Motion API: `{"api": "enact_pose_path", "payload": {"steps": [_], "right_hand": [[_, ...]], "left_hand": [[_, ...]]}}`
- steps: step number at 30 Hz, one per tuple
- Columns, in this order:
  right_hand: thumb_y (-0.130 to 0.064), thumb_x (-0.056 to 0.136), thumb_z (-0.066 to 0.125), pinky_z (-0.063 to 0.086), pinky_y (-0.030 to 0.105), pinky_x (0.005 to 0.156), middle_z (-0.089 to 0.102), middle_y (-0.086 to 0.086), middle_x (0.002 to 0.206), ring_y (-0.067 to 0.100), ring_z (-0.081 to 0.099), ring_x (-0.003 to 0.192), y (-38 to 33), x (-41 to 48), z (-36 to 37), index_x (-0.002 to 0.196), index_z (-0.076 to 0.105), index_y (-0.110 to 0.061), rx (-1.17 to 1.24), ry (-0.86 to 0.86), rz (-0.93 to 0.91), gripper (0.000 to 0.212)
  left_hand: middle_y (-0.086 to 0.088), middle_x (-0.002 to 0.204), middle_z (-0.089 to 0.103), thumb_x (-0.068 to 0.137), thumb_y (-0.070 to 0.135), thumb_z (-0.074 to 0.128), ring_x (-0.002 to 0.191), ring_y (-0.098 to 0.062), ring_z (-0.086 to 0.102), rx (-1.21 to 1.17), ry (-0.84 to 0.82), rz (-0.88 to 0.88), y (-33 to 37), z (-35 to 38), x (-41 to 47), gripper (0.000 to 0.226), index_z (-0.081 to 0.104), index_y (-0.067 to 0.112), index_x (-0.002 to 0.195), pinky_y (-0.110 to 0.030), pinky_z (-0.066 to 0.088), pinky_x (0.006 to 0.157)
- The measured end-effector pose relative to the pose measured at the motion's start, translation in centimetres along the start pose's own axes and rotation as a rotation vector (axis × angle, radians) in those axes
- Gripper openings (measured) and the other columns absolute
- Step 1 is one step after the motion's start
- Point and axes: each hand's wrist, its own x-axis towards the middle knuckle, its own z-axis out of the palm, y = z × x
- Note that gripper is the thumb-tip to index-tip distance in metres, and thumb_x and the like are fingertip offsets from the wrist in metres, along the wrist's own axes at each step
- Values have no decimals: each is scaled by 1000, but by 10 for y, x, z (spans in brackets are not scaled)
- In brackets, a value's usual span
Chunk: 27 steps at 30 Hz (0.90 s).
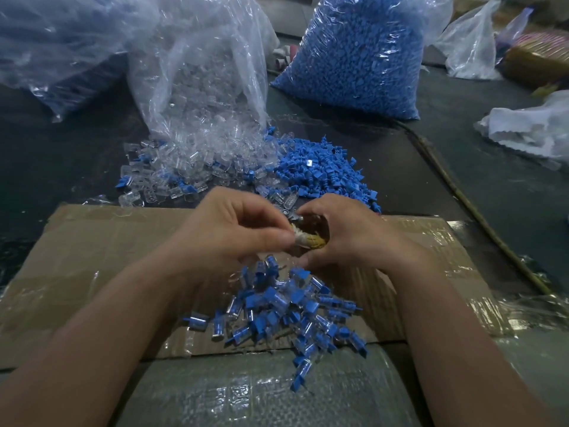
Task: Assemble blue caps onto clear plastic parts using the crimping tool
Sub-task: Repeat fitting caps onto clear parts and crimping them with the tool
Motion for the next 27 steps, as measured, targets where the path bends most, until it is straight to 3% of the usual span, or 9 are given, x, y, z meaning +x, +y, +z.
{"api": "enact_pose_path", "payload": {"steps": [4, 7, 10, 13, 16, 18, 21, 27], "right_hand": [[-49, 60, 78, 35, 26, 81, 42, -16, 99, 6, 41, 97, 3, -2, -3, 124, 48, -29, 53, -52, 5, 73], [-54, 69, 68, 34, 26, 84, 40, -20, 99, 5, 41, 100, 6, -3, -6, 127, 47, -31, 62, -83, 10, 66], [-54, 74, 63, 39, 27, 86, 47, -16, 103, 6, 46, 100, 6, -4, -7, 125, 51, -30, 93, -62, 22, 57], [-47, 79, 61, 41, 25, 82, 53, -15, 100, 6, 50, 97, 6, -3, -7, 119, 57, -27, 121, -31, 17, 45], [-36, 87, 56, 38, 19, 73, 51, -20, 88, 3, 50, 88, 8, 1, -4, 110, 62, -23, 122, 127, 33, 27], [-29, 90, 55, 37, 22, 77, 55, -15, 92, 4, 49, 88, 12, 5, -3, 108, 64, -20, 97, 280, 72, 21], [-23, 92, 53, 37, 23, 81, 60, -3, 107, 6, 47, 91, 18, 12, 0, 113, 63, -16, 47, 380, 119, 24], [-24, 94, 48, 35, 31, 93, 52, 2, 118, 19, 44, 113, 16, 26, 10, 128, 52, -22, -40, 313, 133, 35]], "left_hand": [[1, 54, 61, 66, 10, 67, 40, 1, 48, -184, 427, -47, -4, 0, 7, 1, 66, 9, 66, -11, 41, 40], [6, 66, 63, 79, 6, 65, 52, 2, 53, 235, 570, -22, -18, -12, 17, 16, 65, 20, 73, -6, 45, 52], [7, 85, 60, 86, 10, 61, 71, 4, 50, 553, 546, 14, -27, -16, 22, 15, 67, 20, 94, -4, 37, 64], [-3, 105, 58, 90, 8, 54, 93, -10, 50, 786, 507, 39, -35, -16, 26, 25, 65, 12, 112, -14, 30, 81], [-6, 130, 50, 94, 8, 45, 121, -19, 39, 876, 428, -11, -38, -19, 30, 36, 54, 16, 127, -23, 24, 98], [-4, 141, 40, 96, 14, 41, 130, -20, 31, 958, 333, -70, -40, -20, 31, 39, 48, 22, 133, -32, 21, 107], [-1, 142, 43, 98, 19, 37, 130, -20, 33, 1105, 236, -70, -42, -19, 32, 36, 50, 21, 132, -31, 24, 104], [-3, 129, 56, 94, 6, 42, 119, -20, 45, 1060, 277, -43, -38, -18, 32, 34, 59, 14, 122, -32, 32, 98]]}}
